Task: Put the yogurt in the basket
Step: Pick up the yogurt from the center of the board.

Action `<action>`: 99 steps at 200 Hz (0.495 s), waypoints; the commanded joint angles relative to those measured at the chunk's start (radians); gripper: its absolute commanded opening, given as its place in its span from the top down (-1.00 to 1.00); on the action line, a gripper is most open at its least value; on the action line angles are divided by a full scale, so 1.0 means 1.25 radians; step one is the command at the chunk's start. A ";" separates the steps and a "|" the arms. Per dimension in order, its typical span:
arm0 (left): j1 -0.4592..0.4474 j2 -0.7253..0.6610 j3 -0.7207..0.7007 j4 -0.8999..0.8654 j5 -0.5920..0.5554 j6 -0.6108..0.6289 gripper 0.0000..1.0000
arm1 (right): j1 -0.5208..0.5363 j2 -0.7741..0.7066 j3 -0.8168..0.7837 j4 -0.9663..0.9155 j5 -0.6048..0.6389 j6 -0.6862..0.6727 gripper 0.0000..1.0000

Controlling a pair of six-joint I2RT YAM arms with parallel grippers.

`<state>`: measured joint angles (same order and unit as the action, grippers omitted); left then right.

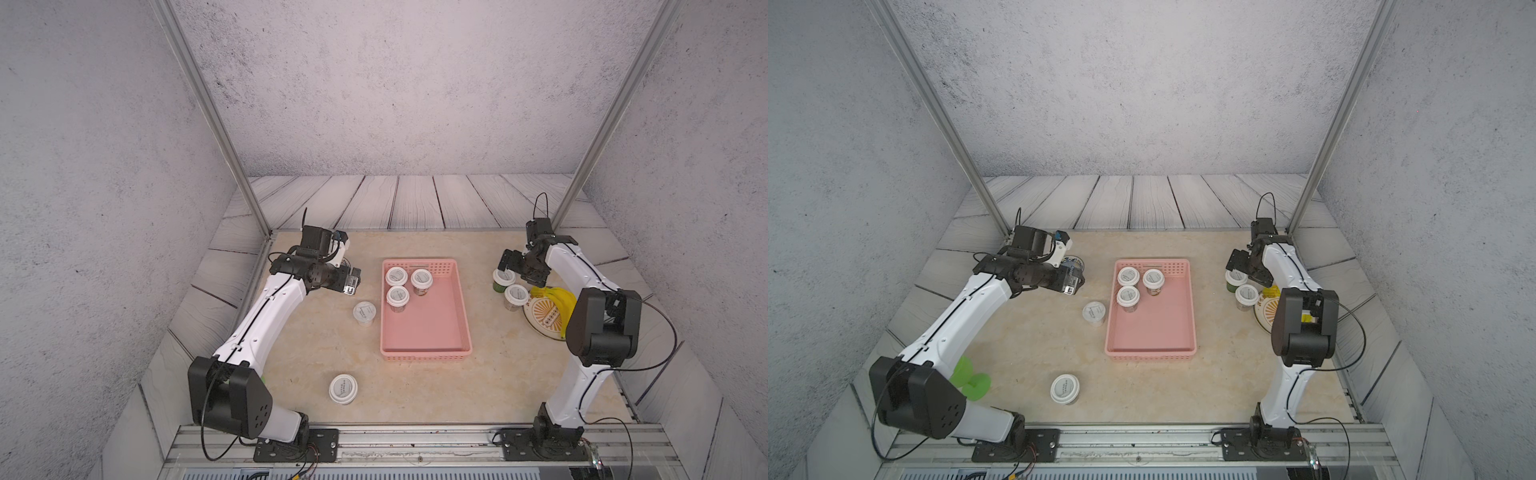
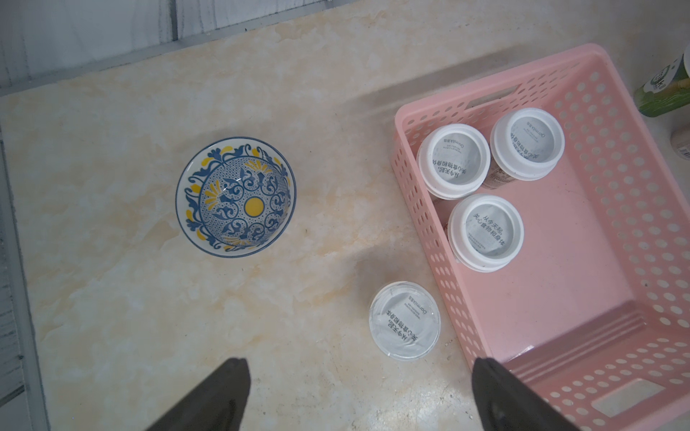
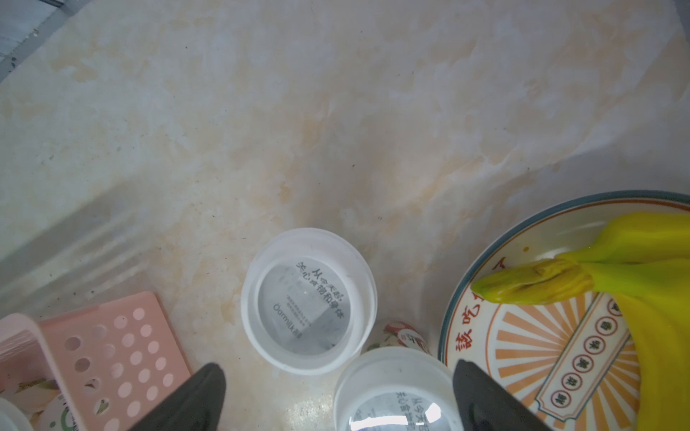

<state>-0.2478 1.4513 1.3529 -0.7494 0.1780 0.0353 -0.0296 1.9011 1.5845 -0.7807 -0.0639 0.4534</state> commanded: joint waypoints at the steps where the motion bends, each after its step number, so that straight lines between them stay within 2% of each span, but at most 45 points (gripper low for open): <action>1: 0.008 -0.020 -0.011 0.012 0.014 -0.007 -0.97 | -0.003 0.024 0.037 -0.004 -0.036 0.000 -1.00; 99: 0.018 -0.021 -0.020 0.020 0.018 -0.008 -0.97 | -0.005 0.095 0.092 -0.014 -0.039 0.007 -1.00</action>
<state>-0.2329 1.4456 1.3411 -0.7319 0.1886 0.0330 -0.0303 1.9957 1.6783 -0.7826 -0.1097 0.4541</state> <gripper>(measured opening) 0.985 0.997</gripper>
